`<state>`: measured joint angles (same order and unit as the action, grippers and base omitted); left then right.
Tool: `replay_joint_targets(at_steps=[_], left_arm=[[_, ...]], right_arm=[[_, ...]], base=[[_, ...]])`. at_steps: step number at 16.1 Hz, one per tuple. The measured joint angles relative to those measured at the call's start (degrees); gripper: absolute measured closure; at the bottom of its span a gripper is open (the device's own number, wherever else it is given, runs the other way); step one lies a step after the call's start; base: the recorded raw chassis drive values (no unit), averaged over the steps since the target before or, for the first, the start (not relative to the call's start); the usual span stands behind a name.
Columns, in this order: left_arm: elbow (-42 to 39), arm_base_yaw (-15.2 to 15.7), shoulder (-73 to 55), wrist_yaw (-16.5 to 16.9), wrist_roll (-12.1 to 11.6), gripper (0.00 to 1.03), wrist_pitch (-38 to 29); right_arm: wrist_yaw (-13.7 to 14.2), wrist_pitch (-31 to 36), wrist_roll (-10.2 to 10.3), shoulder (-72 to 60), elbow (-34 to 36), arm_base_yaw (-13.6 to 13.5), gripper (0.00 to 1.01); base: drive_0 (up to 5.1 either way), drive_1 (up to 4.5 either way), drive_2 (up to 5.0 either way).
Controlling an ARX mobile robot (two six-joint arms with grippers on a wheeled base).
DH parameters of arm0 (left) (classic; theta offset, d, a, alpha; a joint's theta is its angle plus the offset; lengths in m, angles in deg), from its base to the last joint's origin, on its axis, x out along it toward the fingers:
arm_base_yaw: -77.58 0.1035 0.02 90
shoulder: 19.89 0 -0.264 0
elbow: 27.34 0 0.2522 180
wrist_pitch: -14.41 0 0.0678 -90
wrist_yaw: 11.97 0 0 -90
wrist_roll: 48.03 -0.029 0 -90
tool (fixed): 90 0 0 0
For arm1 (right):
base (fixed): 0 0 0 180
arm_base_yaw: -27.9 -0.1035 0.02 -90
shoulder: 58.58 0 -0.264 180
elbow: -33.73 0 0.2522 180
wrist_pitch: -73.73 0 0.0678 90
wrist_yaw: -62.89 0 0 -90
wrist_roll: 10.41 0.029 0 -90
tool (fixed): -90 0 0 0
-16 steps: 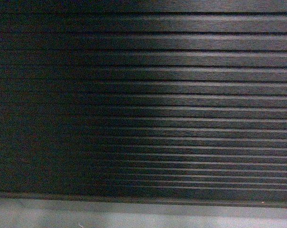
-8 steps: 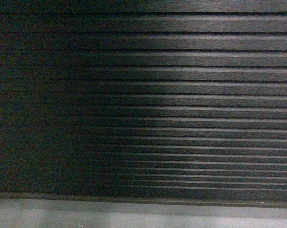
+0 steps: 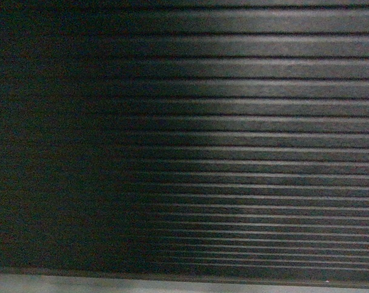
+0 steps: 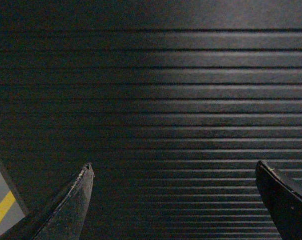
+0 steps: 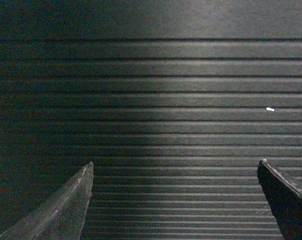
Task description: Place dark red mango on scale at checkout
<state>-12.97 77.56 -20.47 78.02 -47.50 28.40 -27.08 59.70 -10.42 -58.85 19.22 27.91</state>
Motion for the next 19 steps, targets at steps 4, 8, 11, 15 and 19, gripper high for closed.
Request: replay_joint_targets(at_steps=[4, 8, 11, 15, 19], left_arm=[[0.00, 0.00, 0.00, 0.02, 0.02, 0.05, -0.04], [-0.02, 0.00, 0.00, 0.00, 0.02, 0.05, -0.02], [-0.02, 0.00, 0.00, -0.02, 0.07, 0.05, -0.02], [0.00, 0.00, 0.00, 0.04, 0.02, 0.05, -0.04], [-0.02, 0.00, 0.02, 0.00, 0.00, 0.05, -0.26]], right_arm=[[-0.07, 0.07, 0.00, 0.00, 0.00, 0.00, 0.03], [-0.07, 0.07, -0.09, 0.00, 0.00, 0.00, 0.03], [-0.04, 0.13, -0.02, 0.00, 0.00, 0.00, 0.03], [-0.02, 0.09, -0.02, 0.00, 0.00, 0.00, 0.03], [-0.02, 0.22, 0.00, 0.00, 0.00, 0.00, 0.03]], base=[[0.0, 2.23, -2.3], [0.0, 0.00, 0.0], [0.0, 0.00, 0.0], [0.0, 0.00, 0.0], [0.0, 0.00, 0.0]])
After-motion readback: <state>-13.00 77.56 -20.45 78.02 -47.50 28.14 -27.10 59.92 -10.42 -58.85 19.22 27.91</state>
